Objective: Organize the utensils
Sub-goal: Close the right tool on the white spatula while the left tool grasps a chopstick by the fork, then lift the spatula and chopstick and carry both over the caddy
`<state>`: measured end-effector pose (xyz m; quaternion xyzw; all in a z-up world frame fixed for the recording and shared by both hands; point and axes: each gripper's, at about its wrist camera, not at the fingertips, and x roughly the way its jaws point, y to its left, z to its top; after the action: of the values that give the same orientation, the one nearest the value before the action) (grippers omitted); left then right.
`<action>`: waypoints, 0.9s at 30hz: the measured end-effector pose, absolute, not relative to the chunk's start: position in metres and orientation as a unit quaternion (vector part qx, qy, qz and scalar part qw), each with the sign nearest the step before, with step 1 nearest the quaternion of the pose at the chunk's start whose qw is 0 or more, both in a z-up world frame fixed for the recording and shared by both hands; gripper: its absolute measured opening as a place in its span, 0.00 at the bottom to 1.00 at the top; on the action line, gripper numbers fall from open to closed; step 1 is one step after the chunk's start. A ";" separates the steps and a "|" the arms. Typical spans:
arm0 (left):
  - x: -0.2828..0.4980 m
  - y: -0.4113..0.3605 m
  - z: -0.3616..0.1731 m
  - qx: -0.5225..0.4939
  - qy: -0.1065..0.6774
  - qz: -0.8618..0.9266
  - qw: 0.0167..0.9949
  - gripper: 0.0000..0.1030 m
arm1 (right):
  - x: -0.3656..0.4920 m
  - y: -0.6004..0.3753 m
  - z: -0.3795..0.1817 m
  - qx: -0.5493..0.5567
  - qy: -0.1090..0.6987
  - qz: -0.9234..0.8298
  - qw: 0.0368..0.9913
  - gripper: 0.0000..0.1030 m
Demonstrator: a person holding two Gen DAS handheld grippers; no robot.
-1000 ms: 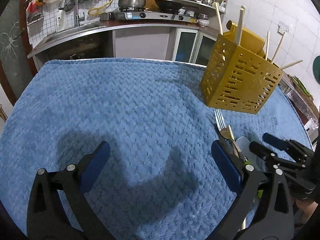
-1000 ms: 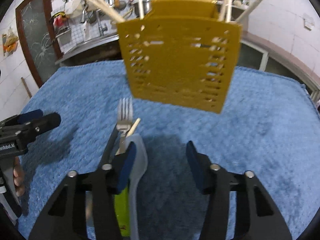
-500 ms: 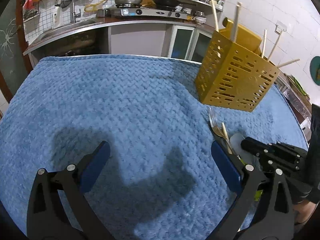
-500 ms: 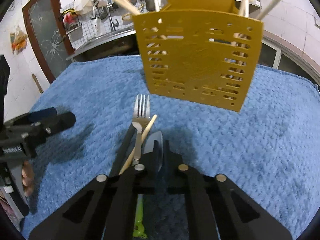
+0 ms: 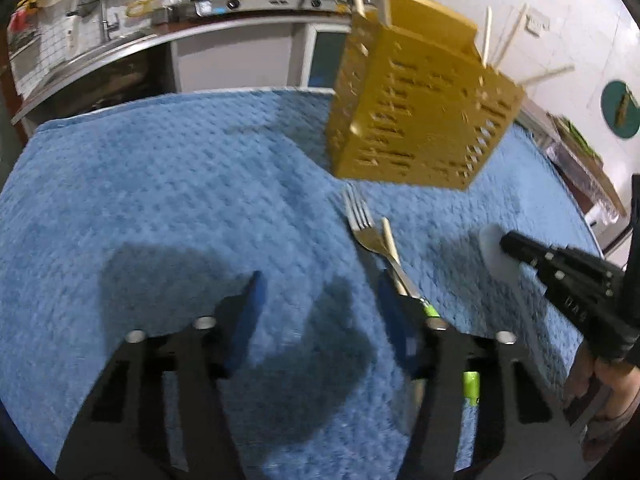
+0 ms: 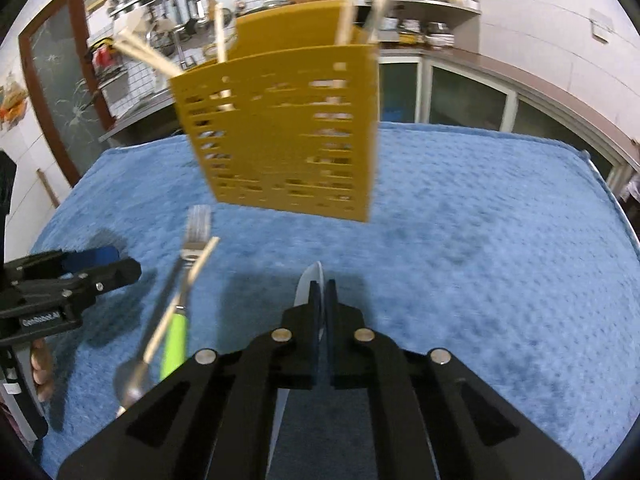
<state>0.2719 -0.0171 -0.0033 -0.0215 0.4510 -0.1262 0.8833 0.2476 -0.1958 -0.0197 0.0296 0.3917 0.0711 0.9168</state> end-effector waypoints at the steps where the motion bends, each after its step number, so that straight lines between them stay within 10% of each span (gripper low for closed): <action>1: 0.273 -0.021 -0.005 -0.021 0.456 -0.129 0.880 0.41 | 0.247 -0.201 -0.020 0.031 0.392 0.068 0.917 0.03; 9: 0.286 -0.050 -0.013 -0.005 0.489 -0.149 0.859 0.10 | 0.246 -0.220 -0.023 0.027 0.395 0.056 0.916 0.03; 27: 0.317 -0.067 -0.016 0.021 0.524 -0.138 0.840 0.09 | 0.251 -0.235 -0.030 0.070 0.428 0.060 0.899 0.03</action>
<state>0.3171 -0.0675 -0.0162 0.0206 0.5242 -0.1384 0.8400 0.2505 -0.2349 -0.0298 0.0699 0.4284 0.0600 0.8989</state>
